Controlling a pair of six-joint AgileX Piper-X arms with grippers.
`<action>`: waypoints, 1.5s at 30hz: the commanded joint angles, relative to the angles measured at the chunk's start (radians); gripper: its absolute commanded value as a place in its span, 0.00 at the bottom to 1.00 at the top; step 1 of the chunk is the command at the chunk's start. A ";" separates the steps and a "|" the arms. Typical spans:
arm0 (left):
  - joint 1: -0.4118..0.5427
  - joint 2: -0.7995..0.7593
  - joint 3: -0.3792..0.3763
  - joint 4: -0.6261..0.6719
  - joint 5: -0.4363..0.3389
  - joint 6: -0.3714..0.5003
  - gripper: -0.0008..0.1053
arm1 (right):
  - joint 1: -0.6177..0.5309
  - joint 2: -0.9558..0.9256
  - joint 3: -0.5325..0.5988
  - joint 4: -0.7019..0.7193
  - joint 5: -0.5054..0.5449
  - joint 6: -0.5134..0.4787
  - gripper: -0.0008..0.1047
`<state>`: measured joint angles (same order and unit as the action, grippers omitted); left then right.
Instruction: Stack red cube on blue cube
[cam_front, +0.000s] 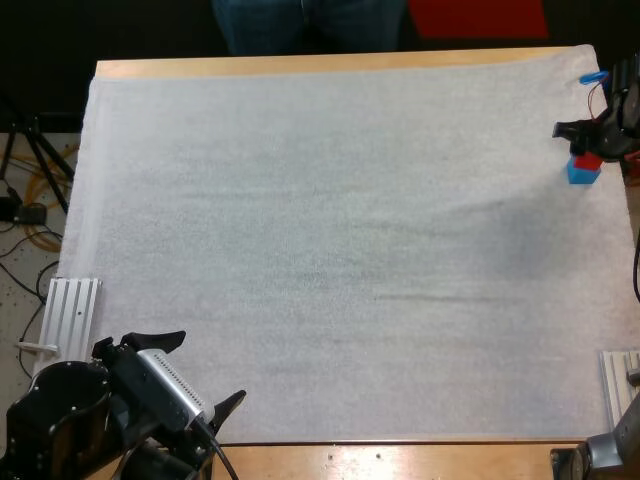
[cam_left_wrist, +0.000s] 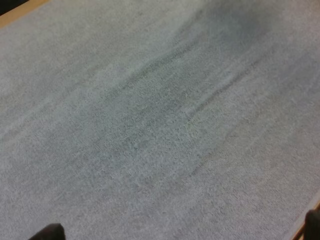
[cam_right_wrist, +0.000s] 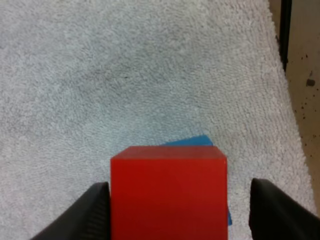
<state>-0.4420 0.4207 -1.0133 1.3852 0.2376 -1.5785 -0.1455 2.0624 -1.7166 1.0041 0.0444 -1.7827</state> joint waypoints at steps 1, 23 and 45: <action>-0.003 0.000 -0.005 -0.007 0.004 -0.013 0.83 | -0.002 -0.007 -0.009 0.000 -0.005 -0.009 0.54; 0.000 0.015 -0.005 -0.136 -0.065 -0.044 0.83 | 0.000 -0.385 -0.017 0.133 -0.129 -0.009 0.54; 0.458 0.346 -0.005 -0.631 0.080 -0.009 0.83 | 0.206 -0.527 0.009 0.016 -0.153 -0.071 0.54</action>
<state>0.0118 0.7740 -1.0133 0.7832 0.2945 -1.5867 0.0671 1.5470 -1.7083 1.0384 -0.1064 -1.8426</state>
